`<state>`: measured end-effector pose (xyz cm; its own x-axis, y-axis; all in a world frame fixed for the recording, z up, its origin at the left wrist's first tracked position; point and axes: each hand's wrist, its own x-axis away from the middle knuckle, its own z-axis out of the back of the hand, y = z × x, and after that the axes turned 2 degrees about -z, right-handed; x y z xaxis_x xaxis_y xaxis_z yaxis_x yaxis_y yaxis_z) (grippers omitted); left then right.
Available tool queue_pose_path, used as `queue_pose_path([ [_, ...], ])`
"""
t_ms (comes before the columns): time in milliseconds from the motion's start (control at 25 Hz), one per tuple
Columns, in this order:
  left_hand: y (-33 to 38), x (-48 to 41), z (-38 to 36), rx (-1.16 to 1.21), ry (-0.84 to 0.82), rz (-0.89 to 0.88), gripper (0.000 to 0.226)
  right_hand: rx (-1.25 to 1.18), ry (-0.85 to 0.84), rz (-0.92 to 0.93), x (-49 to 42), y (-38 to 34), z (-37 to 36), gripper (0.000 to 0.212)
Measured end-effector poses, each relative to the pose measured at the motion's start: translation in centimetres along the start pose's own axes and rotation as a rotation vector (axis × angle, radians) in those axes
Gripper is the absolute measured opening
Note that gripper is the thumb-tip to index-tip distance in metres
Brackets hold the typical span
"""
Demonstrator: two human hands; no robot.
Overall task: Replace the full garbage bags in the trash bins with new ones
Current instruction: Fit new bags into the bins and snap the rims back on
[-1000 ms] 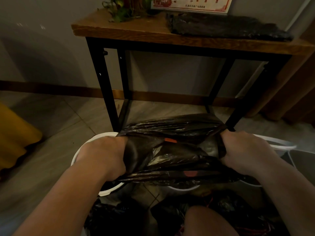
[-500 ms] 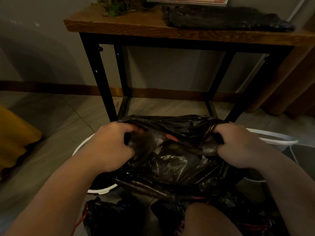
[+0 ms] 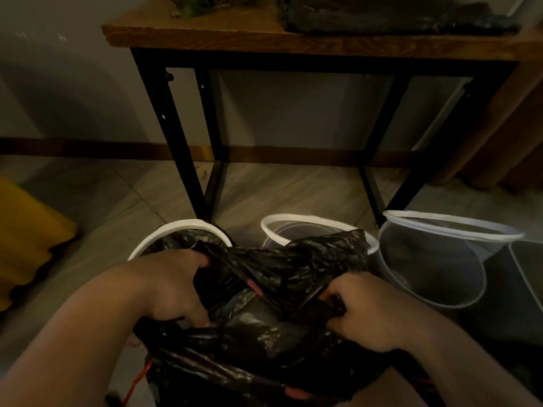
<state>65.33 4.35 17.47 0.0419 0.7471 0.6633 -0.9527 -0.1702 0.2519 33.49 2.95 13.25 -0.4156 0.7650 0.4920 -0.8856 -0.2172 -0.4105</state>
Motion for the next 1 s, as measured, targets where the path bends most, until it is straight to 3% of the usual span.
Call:
queue_pose_path([
  [160,-0.7,-0.8,-1.3,-0.026,-0.061,0.014,0.109,-0.018,-0.048,-0.007,-1.2,1.0,-2.2,0.02],
  [320,-1.8,-0.4,-1.8,-0.042,-0.029,-0.012,0.092,-0.02,-0.123,0.027,-2.1,1.9,-2.8,0.023],
  [520,-0.4,-2.3,-1.8,0.126,0.135,-0.244,0.064,-0.019,0.044,-0.126,-4.5,5.9,-1.0,0.043],
  [680,2.5,-7.3,-1.2,0.166,0.029,-0.28,0.091,-0.044,0.053,-0.201,-5.9,9.1,0.3,0.055],
  [800,4.5,-11.4,-1.9,0.141,-0.014,-0.33,0.114,-0.098,0.074,-0.261,-6.8,10.4,0.7,0.078],
  [920,5.6,-15.0,-4.2,0.184,0.058,-0.448,0.118,-0.255,0.092,-0.268,-8.4,10.8,0.6,0.102],
  [1000,5.6,-17.6,-5.5,0.193,0.146,-0.457,0.104,-0.282,0.097,-0.277,-10.1,10.6,0.1,0.107],
])
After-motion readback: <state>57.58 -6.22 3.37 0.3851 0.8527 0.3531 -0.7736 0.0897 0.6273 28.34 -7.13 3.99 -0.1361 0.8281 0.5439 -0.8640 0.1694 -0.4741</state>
